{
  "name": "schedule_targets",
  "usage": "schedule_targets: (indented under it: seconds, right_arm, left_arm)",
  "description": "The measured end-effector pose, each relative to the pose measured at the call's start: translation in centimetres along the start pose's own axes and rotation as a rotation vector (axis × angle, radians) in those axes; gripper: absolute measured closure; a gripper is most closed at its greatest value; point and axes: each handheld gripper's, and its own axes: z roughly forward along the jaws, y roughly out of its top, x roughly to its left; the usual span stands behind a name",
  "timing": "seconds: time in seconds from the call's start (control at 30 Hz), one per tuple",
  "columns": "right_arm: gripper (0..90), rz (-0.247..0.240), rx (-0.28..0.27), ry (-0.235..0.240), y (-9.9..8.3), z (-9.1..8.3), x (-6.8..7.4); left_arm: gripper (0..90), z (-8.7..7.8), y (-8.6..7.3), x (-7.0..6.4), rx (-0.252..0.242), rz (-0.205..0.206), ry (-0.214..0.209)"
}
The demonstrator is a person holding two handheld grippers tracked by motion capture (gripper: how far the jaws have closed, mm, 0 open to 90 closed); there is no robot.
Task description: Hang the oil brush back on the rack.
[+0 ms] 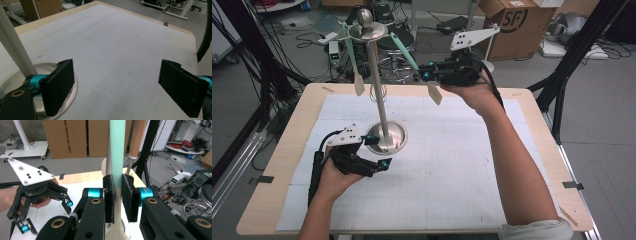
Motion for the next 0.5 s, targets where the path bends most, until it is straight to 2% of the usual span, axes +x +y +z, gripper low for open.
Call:
schedule_targets:
  seconds: [0.13,0.17,0.2,0.27,0.3,0.5]
  right_arm:
    - [80.1,-0.005,0.005,0.001,-0.06,0.49,0.10]
    - [77.9,0.003,0.019,0.000,-0.08,0.55,0.21]
    - [73.0,-0.013,0.019,-0.009,-0.10,0.67,0.16]
    - [71.9,-0.003,0.035,-0.013,-0.21,0.74,0.26]
    - [71.3,-0.012,0.033,-0.012,-0.26,0.72,0.21]
    - [67.2,0.011,0.028,0.005,-0.88,0.26,0.42]
  left_arm:
    - [14.1,-0.02,0.00,-0.02,0.000,-0.001,0.001]
    - [14.1,-0.02,0.00,-0.01,0.001,0.002,0.000]
    - [14.0,-0.01,0.01,0.00,0.002,0.006,-0.001]
    - [14.0,0.01,0.00,-0.02,0.004,0.004,-0.001]
    - [14.0,0.05,0.00,-0.04,0.002,0.002,-0.001]
    - [14.0,0.14,0.00,-0.08,0.006,0.005,-0.003]
